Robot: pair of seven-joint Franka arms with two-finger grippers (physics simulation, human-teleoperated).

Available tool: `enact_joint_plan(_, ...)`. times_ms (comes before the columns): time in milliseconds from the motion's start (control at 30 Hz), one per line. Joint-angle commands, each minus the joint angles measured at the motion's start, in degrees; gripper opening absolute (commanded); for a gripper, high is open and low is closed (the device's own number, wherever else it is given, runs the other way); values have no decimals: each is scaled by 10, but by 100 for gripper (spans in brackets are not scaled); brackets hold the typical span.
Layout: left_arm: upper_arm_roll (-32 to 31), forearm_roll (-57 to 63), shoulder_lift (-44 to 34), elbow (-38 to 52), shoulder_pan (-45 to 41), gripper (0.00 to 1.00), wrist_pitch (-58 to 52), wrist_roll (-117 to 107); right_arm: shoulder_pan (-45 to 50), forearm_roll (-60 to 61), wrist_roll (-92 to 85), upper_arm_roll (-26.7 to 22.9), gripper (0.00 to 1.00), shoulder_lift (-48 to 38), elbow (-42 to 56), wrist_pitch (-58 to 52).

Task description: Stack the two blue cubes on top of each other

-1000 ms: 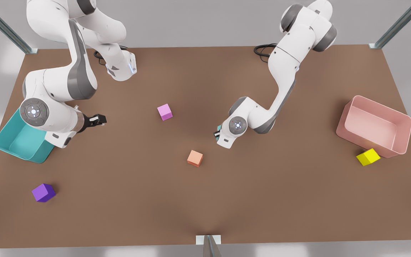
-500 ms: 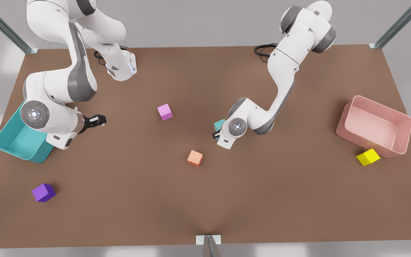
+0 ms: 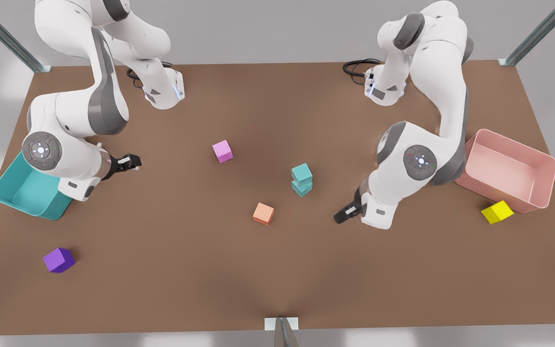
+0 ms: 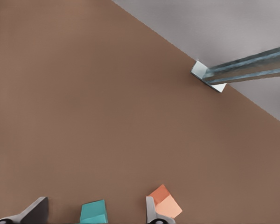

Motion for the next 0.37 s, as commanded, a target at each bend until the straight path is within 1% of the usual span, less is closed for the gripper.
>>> enact_joint_plan(0,0,46,-54,-16,44,100,-218,356,0,-4,-14,0,100,0,9,-1)
enact_joint_plan(33,40,50,-169,-160,41,100,-181,470,-1,-3,-14,0,100,1,16,-1)
enact_joint_plan(67,76,48,-190,-175,26,100,-197,474,-1,-3,-14,0,100,1,16,-1)
enact_joint_plan(100,78,39,-190,-172,18,100,-237,471,-2,-4,-15,0,100,1,15,-1)
enact_joint_plan(333,82,38,-189,-167,3,100,-249,470,-4,-4,-15,0,100,1,15,-2)
